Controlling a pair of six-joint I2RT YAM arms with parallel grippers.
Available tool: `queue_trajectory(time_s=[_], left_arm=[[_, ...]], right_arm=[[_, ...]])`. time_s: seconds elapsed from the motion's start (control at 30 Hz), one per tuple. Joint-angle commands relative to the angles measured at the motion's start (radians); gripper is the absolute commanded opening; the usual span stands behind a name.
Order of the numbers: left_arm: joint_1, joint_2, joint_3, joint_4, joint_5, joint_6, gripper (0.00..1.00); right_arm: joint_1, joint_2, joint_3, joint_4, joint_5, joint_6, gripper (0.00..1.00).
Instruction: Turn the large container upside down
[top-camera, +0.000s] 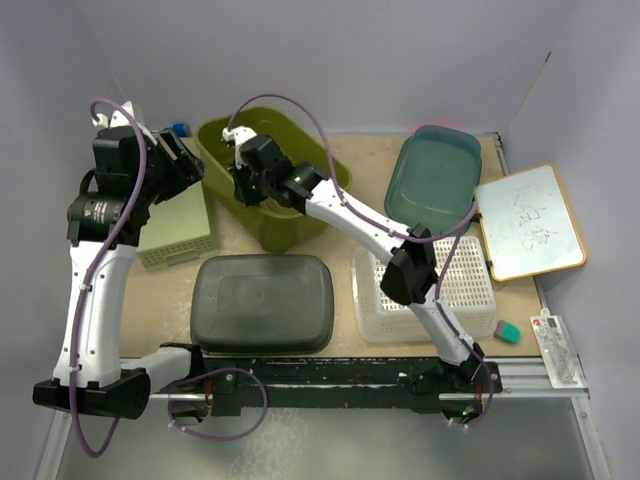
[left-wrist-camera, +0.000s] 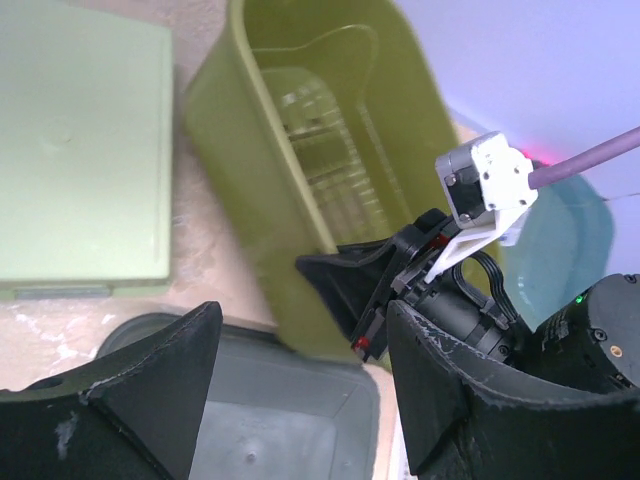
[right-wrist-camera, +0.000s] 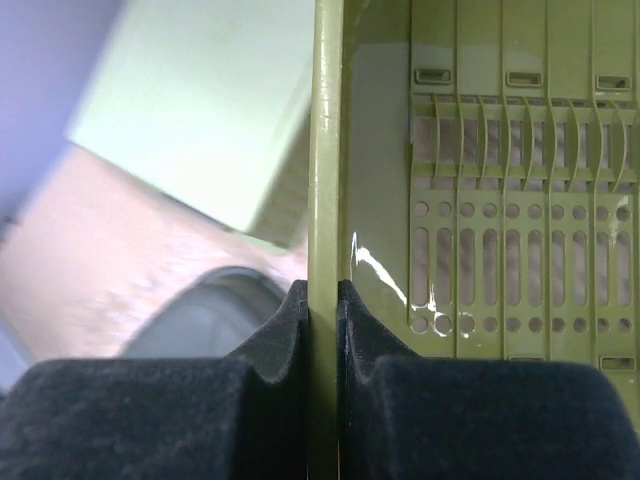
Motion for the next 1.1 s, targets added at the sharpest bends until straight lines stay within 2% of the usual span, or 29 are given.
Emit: queue_trajectory(time_s=[0.0, 0.13, 0.3, 0.5, 0.7, 0.9, 1.07], left_arm=[[0.007, 0.0, 0.145, 0.027, 0.072, -0.025, 0.64], [0.007, 0.033, 0.247, -0.007, 0.125, -0.028, 0.64], [0.007, 0.021, 0.273, 0.001, 0.135, -0.038, 0.64], [0.007, 0.018, 0.27, -0.02, 0.129, -0.03, 0.64], [0.007, 0.016, 0.232, 0.01, 0.152, -0.041, 0.64], [0.007, 0.01, 0.202, 0.023, 0.15, -0.042, 0.64], [0.007, 0.006, 0.185, 0.018, 0.144, -0.038, 0.64]], right_arm=[[-0.071, -0.172, 0.013, 0.258, -0.213, 0.296, 0.0], [-0.094, -0.224, -0.052, 0.397, -0.204, 0.444, 0.0], [-0.156, -0.24, -0.149, 0.566, -0.272, 0.694, 0.0], [-0.257, -0.24, -0.406, 1.006, -0.411, 1.094, 0.0], [-0.274, -0.238, -0.467, 1.058, -0.414, 1.155, 0.0], [-0.292, -0.158, -0.53, 1.34, -0.42, 1.414, 0.0], [-0.316, -0.141, -0.605, 1.482, -0.424, 1.522, 0.0]])
